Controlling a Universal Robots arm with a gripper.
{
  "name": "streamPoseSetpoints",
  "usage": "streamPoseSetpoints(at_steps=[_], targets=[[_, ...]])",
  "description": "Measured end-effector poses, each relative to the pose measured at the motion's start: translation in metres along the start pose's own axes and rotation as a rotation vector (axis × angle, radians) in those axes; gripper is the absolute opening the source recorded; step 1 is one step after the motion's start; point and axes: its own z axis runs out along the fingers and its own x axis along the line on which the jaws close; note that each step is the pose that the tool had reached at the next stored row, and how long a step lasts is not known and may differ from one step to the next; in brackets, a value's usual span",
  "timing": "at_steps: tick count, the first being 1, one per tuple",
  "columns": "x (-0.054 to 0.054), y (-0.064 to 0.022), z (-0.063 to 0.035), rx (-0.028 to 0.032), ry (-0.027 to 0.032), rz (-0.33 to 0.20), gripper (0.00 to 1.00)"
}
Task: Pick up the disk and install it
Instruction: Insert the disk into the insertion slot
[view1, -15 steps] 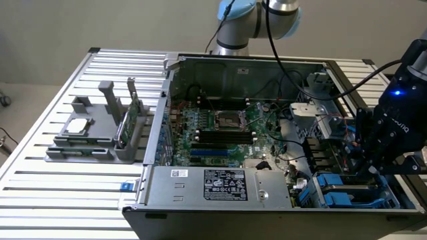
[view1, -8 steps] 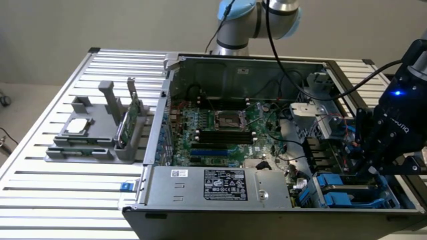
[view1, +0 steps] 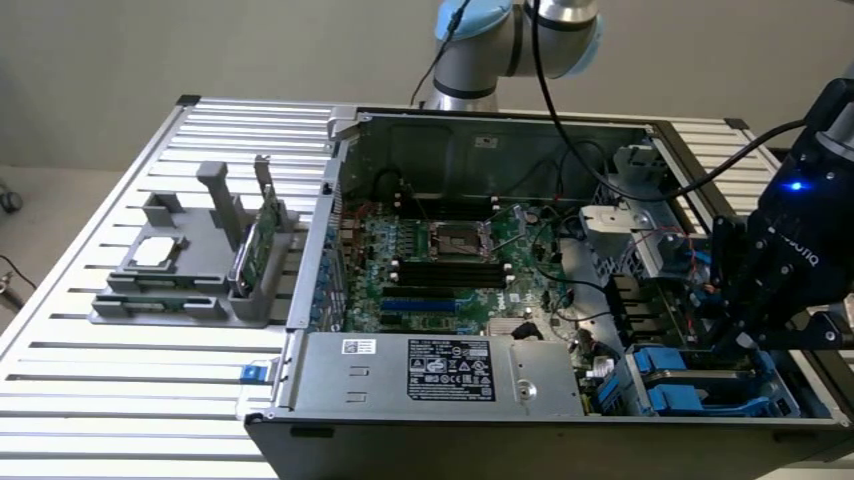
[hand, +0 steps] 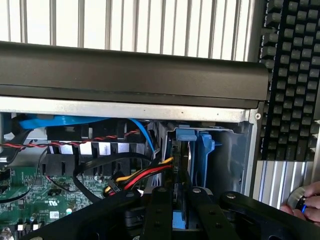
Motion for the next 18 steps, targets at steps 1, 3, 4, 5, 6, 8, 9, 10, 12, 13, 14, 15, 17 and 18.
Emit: streamPoseSetpoints(at_steps=[1, 3, 4, 5, 6, 8, 9, 10, 12, 13, 14, 15, 17, 18], targets=[[0.0, 0.0002, 0.0, 0.0004, 0.0, 0.0, 0.17], [0.0, 0.0006, 0.0, 0.0012, 0.0, 0.0, 0.17], [-0.0001, 0.0006, 0.0, 0.0017, 0.0, 0.0, 0.17], [-0.0002, 0.0006, 0.0, 0.002, 0.0, 0.0, 0.17], [-0.0004, 0.0006, 0.0, 0.0024, 0.0001, 0.0, 0.17], [-0.0009, 0.0006, 0.0001, 0.0024, 0.0, 0.0, 0.17], [-0.0009, 0.0005, 0.0001, 0.0024, 0.0001, 0.0, 0.17], [-0.0009, 0.0002, 0.0001, 0.0024, 0.0001, 0.0, 0.17], [-0.001, -0.0004, 0.0002, 0.0024, 0.0001, 0.0, 0.17], [-0.0009, -0.0004, 0.0002, 0.0024, 0.0001, 0.0, 0.17], [-0.0009, -0.0006, 0.0001, 0.0024, 0.0001, 0.0, 0.17], [-0.0009, -0.0007, 0.0001, 0.0025, 0.0001, 0.0, 0.17], [-0.0007, -0.0007, 0.0001, 0.0024, 0.0001, 0.0, 0.17], [-0.0005, -0.0007, 0.0001, 0.0025, 0.0001, 0.0, 0.17]])
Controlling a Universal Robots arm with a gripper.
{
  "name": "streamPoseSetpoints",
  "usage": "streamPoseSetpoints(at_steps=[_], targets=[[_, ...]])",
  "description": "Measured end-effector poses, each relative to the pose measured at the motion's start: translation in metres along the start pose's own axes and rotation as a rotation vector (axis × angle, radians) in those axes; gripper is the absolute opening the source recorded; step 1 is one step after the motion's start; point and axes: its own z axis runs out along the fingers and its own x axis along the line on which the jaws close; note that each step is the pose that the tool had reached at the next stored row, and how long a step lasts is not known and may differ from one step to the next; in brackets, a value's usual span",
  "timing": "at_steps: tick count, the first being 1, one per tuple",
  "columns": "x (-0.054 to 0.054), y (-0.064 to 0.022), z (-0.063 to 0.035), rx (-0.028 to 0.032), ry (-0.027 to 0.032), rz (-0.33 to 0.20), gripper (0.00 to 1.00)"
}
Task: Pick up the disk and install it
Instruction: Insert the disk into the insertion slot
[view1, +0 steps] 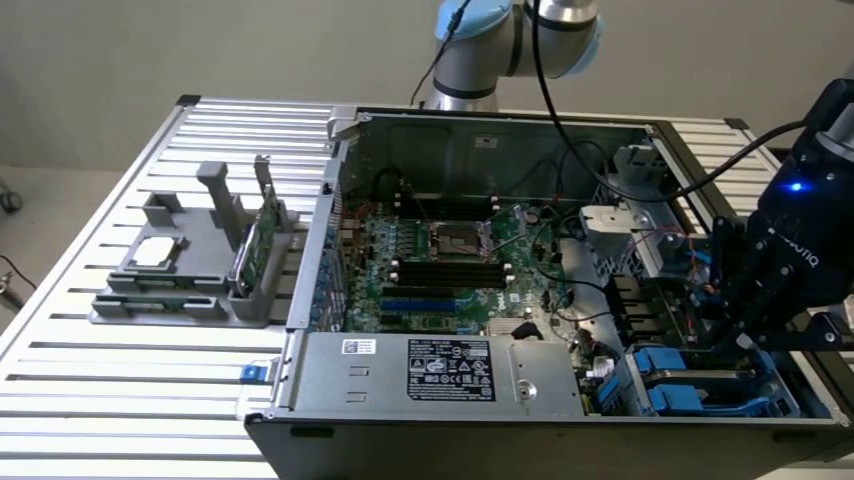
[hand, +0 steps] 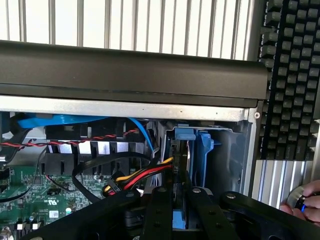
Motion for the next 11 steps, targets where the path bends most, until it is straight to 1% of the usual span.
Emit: streamPoseSetpoints(at_steps=[11], targets=[[0.0006, 0.0002, 0.0012, 0.0, -0.0003, 0.0, 0.17]])
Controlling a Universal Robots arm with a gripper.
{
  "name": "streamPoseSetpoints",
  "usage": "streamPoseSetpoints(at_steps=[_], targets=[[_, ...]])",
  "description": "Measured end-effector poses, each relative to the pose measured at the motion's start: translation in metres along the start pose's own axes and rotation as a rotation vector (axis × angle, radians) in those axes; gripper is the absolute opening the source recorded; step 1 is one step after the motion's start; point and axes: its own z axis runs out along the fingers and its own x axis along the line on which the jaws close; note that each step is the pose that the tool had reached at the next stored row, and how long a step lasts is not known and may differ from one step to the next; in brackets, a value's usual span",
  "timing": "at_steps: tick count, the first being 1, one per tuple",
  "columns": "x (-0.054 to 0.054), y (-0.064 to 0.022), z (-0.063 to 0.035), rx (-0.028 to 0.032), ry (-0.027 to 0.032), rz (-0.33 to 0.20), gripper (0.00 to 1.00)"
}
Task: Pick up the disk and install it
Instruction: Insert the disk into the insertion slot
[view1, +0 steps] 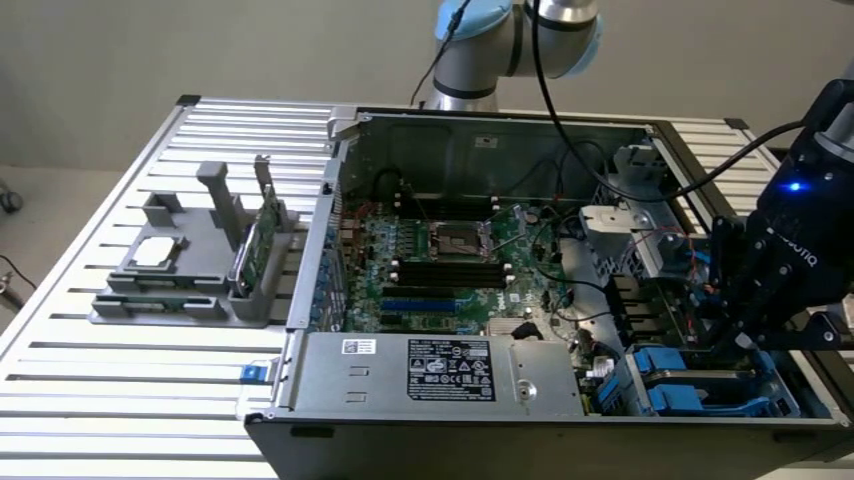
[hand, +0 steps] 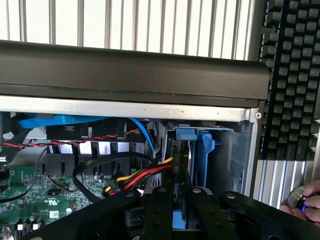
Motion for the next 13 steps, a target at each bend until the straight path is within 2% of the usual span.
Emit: streamPoseSetpoints(at_steps=[13], targets=[[-0.0001, 0.0017, 0.0011, -0.0001, -0.0001, -0.001, 0.17]])
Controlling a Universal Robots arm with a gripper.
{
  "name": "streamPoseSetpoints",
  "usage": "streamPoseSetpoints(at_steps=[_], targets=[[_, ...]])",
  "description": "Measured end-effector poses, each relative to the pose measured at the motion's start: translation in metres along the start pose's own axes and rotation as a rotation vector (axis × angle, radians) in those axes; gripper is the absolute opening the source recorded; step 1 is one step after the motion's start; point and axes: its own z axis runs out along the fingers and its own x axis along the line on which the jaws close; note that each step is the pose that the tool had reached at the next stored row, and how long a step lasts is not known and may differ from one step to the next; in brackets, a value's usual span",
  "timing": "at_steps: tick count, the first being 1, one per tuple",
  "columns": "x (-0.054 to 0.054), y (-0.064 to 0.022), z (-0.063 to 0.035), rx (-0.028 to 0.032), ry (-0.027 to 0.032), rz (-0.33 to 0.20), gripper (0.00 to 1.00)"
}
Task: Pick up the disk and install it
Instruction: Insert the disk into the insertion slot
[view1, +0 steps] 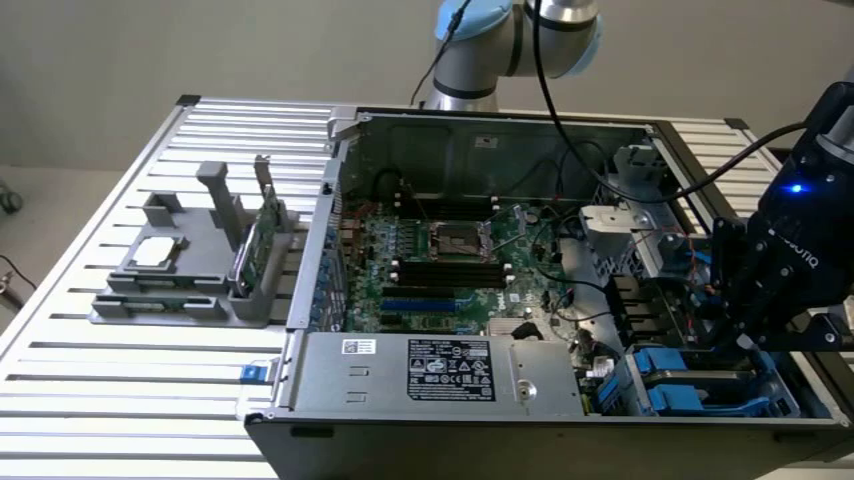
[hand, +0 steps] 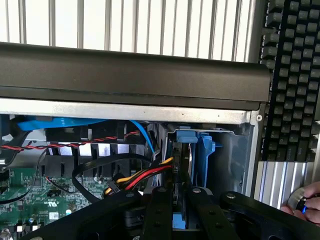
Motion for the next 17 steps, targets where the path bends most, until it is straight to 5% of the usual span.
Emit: streamPoseSetpoints(at_steps=[17], targets=[[-0.0031, 0.0006, 0.001, 0.0033, 0.0004, 0.0, 0.17]])
